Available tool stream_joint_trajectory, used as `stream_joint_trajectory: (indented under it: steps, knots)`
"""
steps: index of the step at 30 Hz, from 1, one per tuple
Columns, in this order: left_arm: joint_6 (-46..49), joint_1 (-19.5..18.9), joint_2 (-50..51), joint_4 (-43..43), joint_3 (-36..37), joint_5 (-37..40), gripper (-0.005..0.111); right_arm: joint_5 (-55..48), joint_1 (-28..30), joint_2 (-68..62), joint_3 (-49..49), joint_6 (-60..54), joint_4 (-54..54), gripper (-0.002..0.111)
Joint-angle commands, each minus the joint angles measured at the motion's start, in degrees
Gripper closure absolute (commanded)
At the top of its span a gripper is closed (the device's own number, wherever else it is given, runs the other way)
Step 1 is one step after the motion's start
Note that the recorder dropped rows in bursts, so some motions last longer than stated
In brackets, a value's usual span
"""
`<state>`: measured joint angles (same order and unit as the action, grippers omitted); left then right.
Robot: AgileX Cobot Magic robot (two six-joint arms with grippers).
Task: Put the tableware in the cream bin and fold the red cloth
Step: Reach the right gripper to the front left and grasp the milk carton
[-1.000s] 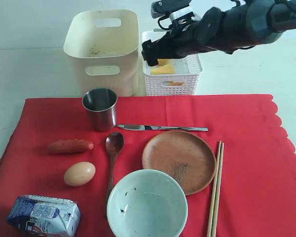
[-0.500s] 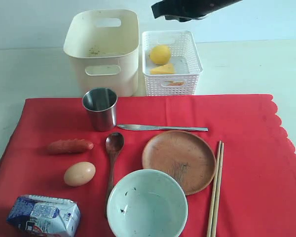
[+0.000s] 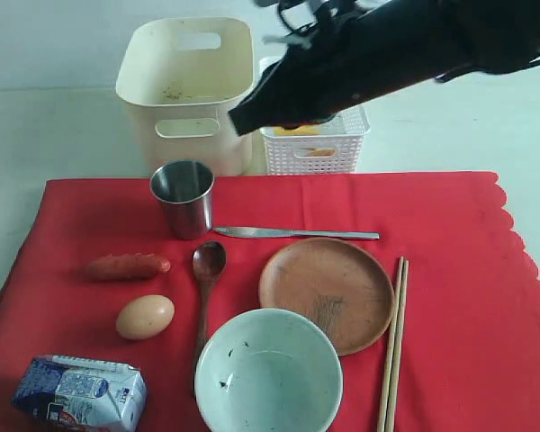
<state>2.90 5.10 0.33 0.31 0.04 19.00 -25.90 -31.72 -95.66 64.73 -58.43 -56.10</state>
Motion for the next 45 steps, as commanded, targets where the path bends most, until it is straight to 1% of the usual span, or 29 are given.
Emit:
stream_joint_trajectory:
  steps: [1, 4, 6, 9, 11, 12, 13, 15, 16, 19, 21, 26, 32, 41, 45]
  knots:
    - [-0.16, -0.12, -0.33, -0.31, -0.04, -0.46, 0.104, 0.85, -7.91, -2.27, -0.47, -5.0, -3.79, 0.108]
    - [-0.16, -0.12, -0.33, -0.31, -0.04, -0.46, 0.104, 4.18, -13.05, -4.96, -0.47, -4.87, -3.79, 0.107]
    - [-0.16, -0.12, -0.33, -0.31, -0.04, -0.46, 0.104, 7.59, -16.5, -6.67, -0.47, -3.17, -3.83, 0.103]
    - [0.0, -0.12, -0.33, -0.31, -0.04, -0.46, 0.104, 13.23, -21.09, -9.22, -0.47, 0.08, -3.83, 0.089]
    - [0.0, -0.12, -0.33, -0.31, -0.04, -0.46, 0.104, 15.9, -24.04, -10.43, -0.47, 0.0, -3.83, 0.075]
    - [0.0, -0.12, -0.33, -0.31, -0.04, -0.46, 0.104, 16.34, -25.12, -11.01, -0.35, -0.12, -3.58, 0.068]
    - [0.0, -0.12, -0.33, -0.31, -0.04, -0.46, 0.104, 16.34, -26.63, -11.38, -0.33, -0.9, -2.98, 0.059]
    - [0.0, -0.12, -0.33, -0.31, -0.04, -0.46, 0.104, 16.34, -28.63, -11.79, -0.33, -3.27, -1.68, 0.049]
    - [0.0, -0.12, -0.33, -0.31, -0.04, -0.46, 0.104, 16.34, -29.92, -12.04, -0.33, -4.79, -1.48, 0.042]
    - [0.0, -0.12, -0.33, -0.31, -0.04, -0.46, 0.104, 16.02, -32.01, -12.59, -0.33, -6.73, -1.28, 0.03]
    - [0.0, -0.12, -0.33, -0.31, -0.04, -0.46, 0.104, 14.67, -32.66, -13.12, -0.24, -6.91, -0.01, 0.028]
    - [0.0, -0.12, -0.33, -0.31, -0.04, -0.46, 0.104, 6.66, -32.94, -14.44, 2.63, -6.91, 3.87, 0.028]
    - [0.0, -0.12, -0.33, -0.31, -0.04, -0.46, 0.104, 1.99, -32.94, -16.69, 6.35, -5.11, 7.92, 0.028]
    - [0.0, -0.12, -0.33, -0.31, -0.04, -0.46, 0.104, 0.6, -32.94, -21.1, 10.13, 6.41, 19.53, 0.028]
    - [0.0, -0.12, -0.33, -0.31, -0.04, -0.46, 0.104, -0.07, -32.94, -22.31, 11.33, 7.57, 21.47, 0.028]
